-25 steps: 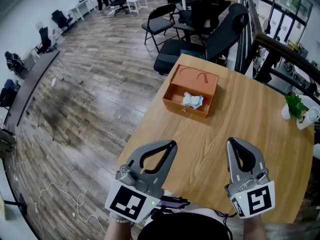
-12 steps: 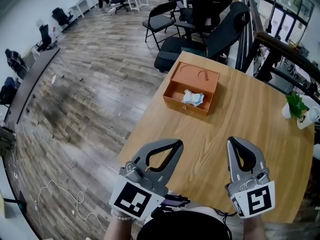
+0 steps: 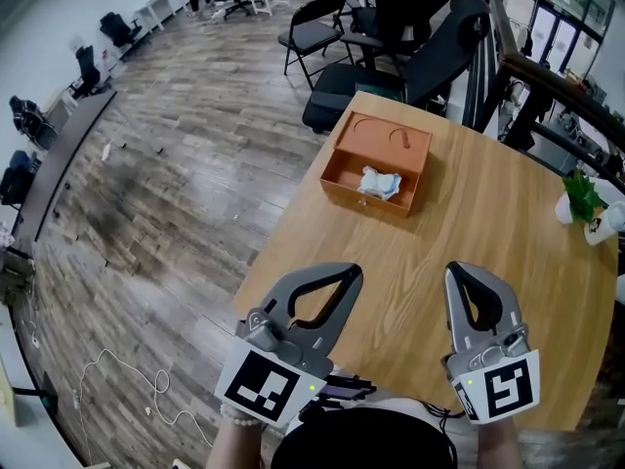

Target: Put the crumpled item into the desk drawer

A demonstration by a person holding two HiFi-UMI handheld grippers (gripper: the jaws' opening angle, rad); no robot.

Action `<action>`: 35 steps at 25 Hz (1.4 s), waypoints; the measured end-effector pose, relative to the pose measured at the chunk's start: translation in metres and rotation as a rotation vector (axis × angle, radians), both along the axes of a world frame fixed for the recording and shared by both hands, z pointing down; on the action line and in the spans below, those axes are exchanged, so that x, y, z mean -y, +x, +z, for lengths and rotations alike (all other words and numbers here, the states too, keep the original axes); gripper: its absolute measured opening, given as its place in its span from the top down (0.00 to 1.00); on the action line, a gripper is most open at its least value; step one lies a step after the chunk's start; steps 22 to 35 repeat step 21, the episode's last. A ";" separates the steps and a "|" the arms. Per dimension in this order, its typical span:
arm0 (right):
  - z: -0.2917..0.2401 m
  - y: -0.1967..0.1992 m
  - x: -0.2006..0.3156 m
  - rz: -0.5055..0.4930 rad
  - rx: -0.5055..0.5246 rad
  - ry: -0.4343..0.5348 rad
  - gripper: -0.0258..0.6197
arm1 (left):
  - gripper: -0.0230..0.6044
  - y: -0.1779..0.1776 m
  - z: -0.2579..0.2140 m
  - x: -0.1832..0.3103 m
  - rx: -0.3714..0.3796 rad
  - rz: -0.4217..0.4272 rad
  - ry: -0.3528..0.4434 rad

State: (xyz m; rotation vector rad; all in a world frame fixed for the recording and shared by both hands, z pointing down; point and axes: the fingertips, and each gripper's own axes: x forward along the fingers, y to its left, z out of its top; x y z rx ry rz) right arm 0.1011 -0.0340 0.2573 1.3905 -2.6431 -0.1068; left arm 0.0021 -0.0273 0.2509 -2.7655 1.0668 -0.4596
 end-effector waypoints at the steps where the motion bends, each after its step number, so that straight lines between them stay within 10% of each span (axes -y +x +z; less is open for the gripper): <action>1: 0.000 0.001 0.000 0.001 -0.001 0.000 0.95 | 0.96 0.001 0.000 0.000 0.002 0.000 0.000; 35: 0.005 -0.001 0.001 0.003 -0.012 -0.006 0.95 | 0.96 -0.002 0.003 0.002 0.000 -0.012 0.007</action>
